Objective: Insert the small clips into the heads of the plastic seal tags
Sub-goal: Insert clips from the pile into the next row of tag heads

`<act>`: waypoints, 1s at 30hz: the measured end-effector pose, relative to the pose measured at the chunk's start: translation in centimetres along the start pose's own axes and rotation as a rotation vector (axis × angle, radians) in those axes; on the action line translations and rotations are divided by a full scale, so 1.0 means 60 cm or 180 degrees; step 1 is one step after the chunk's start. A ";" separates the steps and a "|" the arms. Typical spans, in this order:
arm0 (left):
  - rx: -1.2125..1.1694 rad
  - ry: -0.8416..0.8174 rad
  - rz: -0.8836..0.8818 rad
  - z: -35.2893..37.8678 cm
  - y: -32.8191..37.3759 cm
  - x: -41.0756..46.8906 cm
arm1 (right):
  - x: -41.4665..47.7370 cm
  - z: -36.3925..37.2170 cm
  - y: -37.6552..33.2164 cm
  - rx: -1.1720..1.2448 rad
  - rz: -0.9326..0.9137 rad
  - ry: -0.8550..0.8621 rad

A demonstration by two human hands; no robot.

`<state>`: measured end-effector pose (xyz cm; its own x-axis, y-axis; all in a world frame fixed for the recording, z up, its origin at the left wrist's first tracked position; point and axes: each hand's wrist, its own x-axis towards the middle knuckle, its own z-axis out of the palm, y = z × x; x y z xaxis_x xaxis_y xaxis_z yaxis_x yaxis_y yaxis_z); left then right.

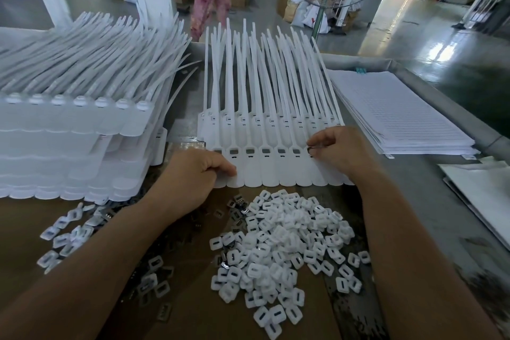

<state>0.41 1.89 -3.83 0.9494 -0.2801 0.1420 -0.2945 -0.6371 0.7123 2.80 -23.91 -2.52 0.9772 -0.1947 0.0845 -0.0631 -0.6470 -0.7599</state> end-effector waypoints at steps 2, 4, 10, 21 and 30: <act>0.0011 0.0005 0.0009 0.000 0.001 0.000 | 0.001 -0.002 0.000 -0.0021 -0.0008 -0.0043; 0.0004 0.0012 0.0019 0.000 0.002 -0.001 | 0.001 -0.004 -0.001 -0.0024 -0.0011 -0.0083; -0.0045 0.0017 0.0010 -0.003 0.005 0.000 | 0.001 -0.004 -0.007 -0.0192 -0.0066 -0.0085; -0.0069 -0.0005 0.0053 -0.004 0.006 -0.002 | 0.001 -0.001 -0.009 -0.0371 -0.0126 0.0025; -0.0068 -0.0010 0.0043 -0.003 0.008 -0.003 | 0.017 0.001 0.008 -0.0831 -0.0360 -0.0292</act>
<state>0.11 1.75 -3.41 0.9450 -0.2908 0.1497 -0.3049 -0.6177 0.7249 3.80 -24.39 -2.84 0.9945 -0.0507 0.0916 0.0089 -0.8309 -0.5564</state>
